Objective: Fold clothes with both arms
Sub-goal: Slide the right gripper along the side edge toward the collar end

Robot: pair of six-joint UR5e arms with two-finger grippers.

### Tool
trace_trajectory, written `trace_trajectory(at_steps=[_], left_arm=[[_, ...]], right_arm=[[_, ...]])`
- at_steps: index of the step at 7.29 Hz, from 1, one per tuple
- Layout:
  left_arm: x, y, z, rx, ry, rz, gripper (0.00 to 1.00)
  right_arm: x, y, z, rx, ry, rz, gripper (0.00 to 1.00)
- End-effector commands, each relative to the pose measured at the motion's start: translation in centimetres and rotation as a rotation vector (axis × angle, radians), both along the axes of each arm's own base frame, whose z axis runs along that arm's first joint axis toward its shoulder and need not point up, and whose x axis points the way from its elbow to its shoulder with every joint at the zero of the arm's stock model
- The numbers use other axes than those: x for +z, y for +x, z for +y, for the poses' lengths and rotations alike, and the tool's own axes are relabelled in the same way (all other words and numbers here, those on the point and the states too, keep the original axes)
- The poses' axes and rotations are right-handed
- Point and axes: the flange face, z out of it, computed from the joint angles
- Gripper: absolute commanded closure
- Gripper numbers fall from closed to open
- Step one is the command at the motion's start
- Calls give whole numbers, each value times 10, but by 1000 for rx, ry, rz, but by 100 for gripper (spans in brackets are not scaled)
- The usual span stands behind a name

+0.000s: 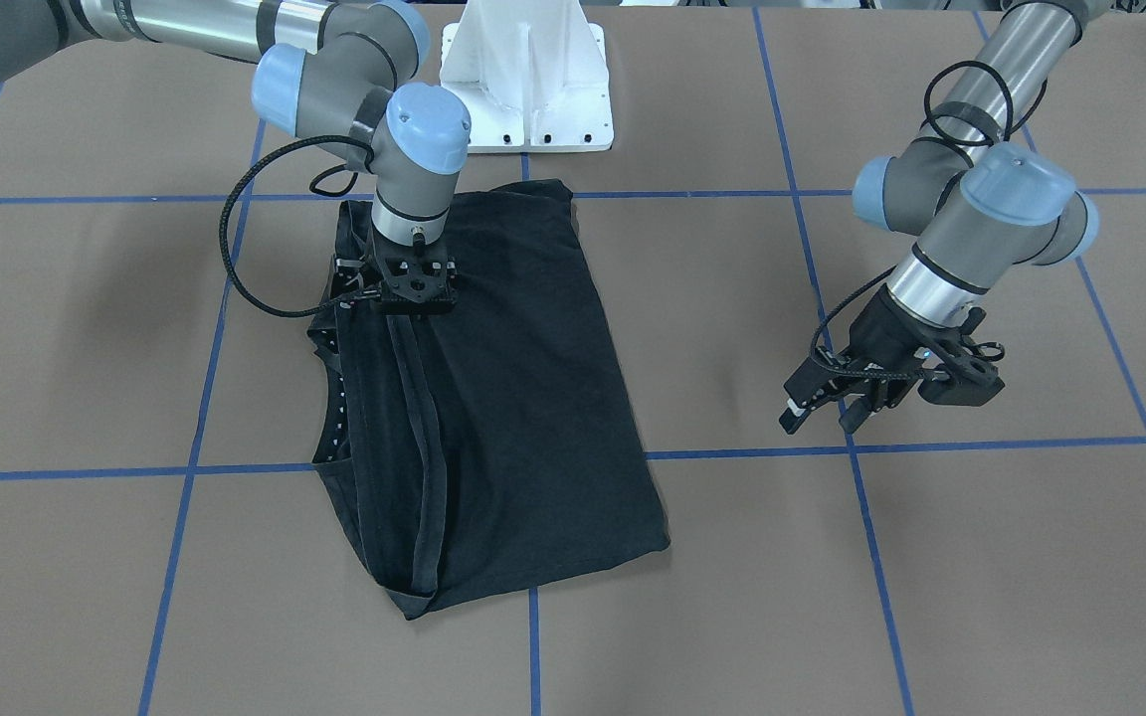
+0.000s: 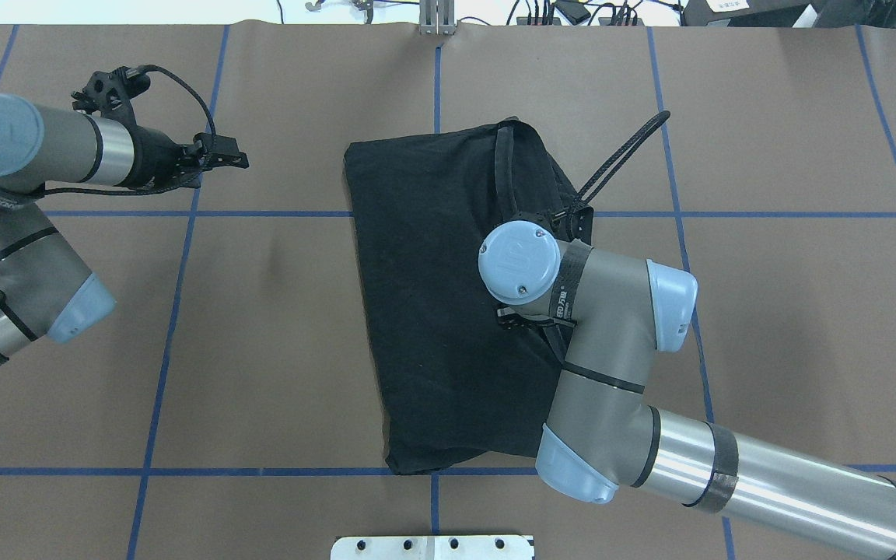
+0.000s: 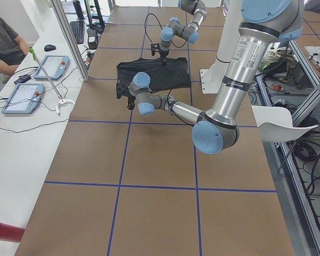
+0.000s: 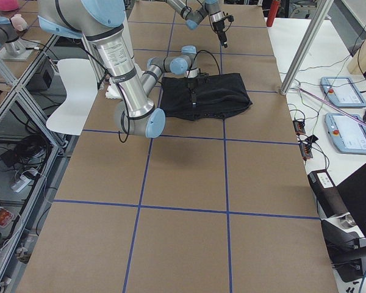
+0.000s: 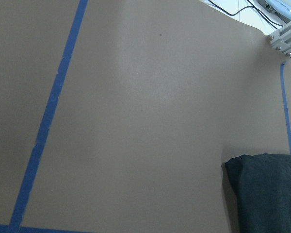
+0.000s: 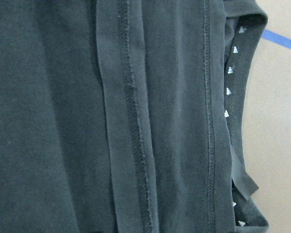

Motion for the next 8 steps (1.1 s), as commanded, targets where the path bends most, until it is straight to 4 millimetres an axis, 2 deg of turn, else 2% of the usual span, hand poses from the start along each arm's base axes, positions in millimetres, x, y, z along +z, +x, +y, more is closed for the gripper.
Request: trace_trajectory(at_steps=[1,2,3,5,6,7,8], left_arm=[[-1,0,0,1,0,1,0],[-1,0,0,1,0,1,0],[-1,0,0,1,2,1,0],[-1,0,0,1,3,2,0],[-1,0,0,1,2,1,0],[-2,0,1,1,4,3,0],[-5,-2,1,0,9,7,0]], right_arm=[[4,3,-5,-10,18,15,12],[18,8,-7,-16,18,37,12],[20,9,-7,-17,16,39,12],[29,25,-15,-24,25,48,12],[43,37,-18,-40,29,67,11],[67,60,-18,-51,30,92,11],[78,85,-8,-68,40,92,11]])
